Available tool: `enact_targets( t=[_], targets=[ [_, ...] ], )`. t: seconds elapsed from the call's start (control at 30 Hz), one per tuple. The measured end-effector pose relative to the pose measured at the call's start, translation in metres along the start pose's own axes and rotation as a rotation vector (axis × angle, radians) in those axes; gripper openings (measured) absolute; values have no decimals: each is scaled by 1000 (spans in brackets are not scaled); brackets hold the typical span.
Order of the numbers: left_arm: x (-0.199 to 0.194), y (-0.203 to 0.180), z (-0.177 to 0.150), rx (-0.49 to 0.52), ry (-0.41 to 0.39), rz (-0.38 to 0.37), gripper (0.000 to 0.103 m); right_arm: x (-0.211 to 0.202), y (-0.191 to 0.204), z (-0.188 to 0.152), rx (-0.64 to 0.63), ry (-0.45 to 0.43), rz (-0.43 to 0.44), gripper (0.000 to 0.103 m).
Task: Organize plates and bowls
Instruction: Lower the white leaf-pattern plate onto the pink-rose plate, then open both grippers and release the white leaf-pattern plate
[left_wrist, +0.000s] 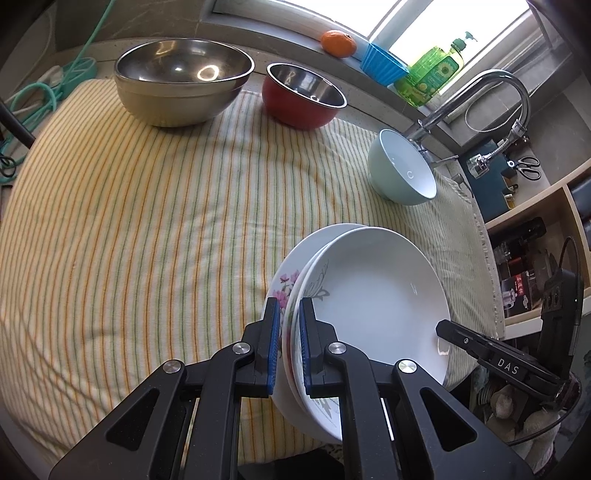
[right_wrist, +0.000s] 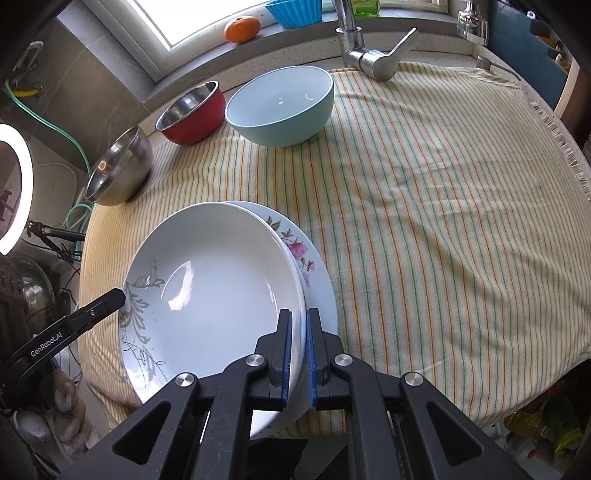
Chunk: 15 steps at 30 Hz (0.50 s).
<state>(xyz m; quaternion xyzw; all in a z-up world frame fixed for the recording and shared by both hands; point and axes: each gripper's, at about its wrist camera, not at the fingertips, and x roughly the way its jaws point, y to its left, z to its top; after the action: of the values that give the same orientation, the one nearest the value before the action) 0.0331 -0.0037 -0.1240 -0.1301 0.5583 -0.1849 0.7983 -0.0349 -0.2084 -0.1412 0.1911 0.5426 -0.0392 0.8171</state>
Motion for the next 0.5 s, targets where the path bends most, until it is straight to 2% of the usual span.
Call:
enact_targets(
  t=[0.23,0.5],
  targets=[
    [-14,-2,3,10,-23,-13,7,-9,-1,3,13,-32,4,8],
    [-29,8,7,-18,-55,-7,7,-26,3,12,19,-99,48,8]
  ],
)
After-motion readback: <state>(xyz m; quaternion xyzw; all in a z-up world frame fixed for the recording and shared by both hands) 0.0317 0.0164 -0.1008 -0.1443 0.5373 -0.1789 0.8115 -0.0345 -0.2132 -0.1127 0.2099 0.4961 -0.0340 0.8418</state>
